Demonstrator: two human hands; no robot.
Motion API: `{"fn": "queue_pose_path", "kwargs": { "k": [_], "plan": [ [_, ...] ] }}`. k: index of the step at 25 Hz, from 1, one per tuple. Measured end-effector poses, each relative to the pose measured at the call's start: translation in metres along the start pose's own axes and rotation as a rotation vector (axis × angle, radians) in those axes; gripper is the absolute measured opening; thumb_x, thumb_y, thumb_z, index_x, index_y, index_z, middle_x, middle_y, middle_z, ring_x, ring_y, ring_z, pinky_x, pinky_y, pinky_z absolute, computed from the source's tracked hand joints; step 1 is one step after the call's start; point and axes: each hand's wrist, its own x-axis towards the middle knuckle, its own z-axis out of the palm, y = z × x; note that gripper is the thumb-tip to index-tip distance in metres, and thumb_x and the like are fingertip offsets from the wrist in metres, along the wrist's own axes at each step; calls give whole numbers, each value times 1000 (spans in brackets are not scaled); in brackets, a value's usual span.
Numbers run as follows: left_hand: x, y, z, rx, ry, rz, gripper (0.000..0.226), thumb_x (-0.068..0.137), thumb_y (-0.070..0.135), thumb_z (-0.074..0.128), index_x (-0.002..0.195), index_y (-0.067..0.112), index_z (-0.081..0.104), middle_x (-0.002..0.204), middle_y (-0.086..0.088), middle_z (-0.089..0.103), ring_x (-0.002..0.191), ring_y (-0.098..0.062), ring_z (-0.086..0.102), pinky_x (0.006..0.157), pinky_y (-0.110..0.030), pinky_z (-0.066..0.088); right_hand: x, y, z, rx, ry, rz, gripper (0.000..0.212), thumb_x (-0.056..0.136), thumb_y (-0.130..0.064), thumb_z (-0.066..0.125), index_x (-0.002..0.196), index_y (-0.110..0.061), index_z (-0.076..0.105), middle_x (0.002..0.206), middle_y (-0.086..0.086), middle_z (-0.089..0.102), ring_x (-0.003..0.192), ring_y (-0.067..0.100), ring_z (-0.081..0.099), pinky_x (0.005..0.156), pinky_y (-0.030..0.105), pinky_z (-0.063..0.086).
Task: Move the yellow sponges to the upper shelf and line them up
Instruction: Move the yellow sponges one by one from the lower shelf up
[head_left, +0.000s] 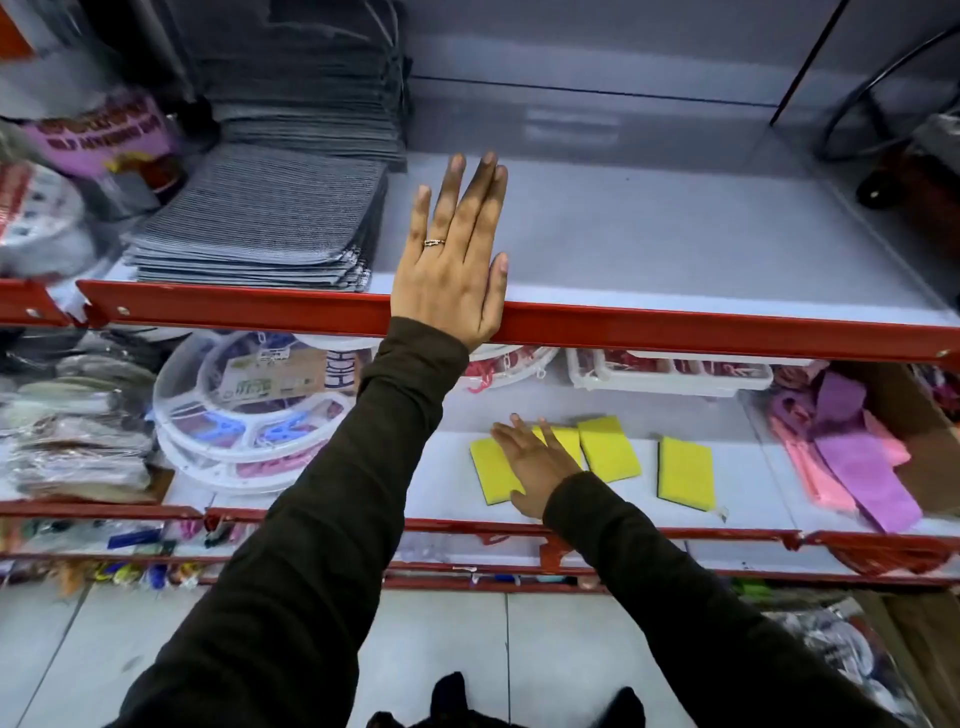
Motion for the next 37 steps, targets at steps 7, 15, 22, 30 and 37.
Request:
{"fn": "queue_pose_path", "kwargs": {
  "k": [7,15,22,30,37],
  "plan": [
    [2,1,-1,17,-5,-2,71,95,30,43,157,2,22,164,-16,23,152,-35,17,124,-41,-6,32,-1,4,-76,-207,23,104,71,-28,79,153,-12,17,159,11,25,147,29,26,122,49,14],
    [1,3,-3,38,-11,7,71,95,30,41,158,2,20,165,-16,21,153,-35,14,124,-39,-11,-4,-5,-36,-30,-70,59,103,59,-53,80,145,-15,36,140,10,42,127,29,47,113,45,30],
    [1,5,-6,49,-13,-5,71,96,29,38,159,3,16,167,-15,16,154,-32,10,124,-39,-11,-76,-16,-132,18,35,80,107,56,-58,80,144,-17,37,144,11,38,133,29,40,112,43,30],
    [1,4,-6,13,3,-41,70,95,28,36,158,2,18,167,-15,16,155,-30,7,126,-41,-7,-139,-1,-273,5,179,185,98,59,-44,83,143,-26,38,133,3,42,124,26,45,106,39,34],
    [1,2,-3,7,29,-53,73,93,28,40,158,1,19,166,-15,15,154,-25,1,126,-40,-7,-50,40,-307,39,217,226,113,61,-39,84,153,-16,23,152,8,31,141,27,35,114,39,35]
  ]
}}
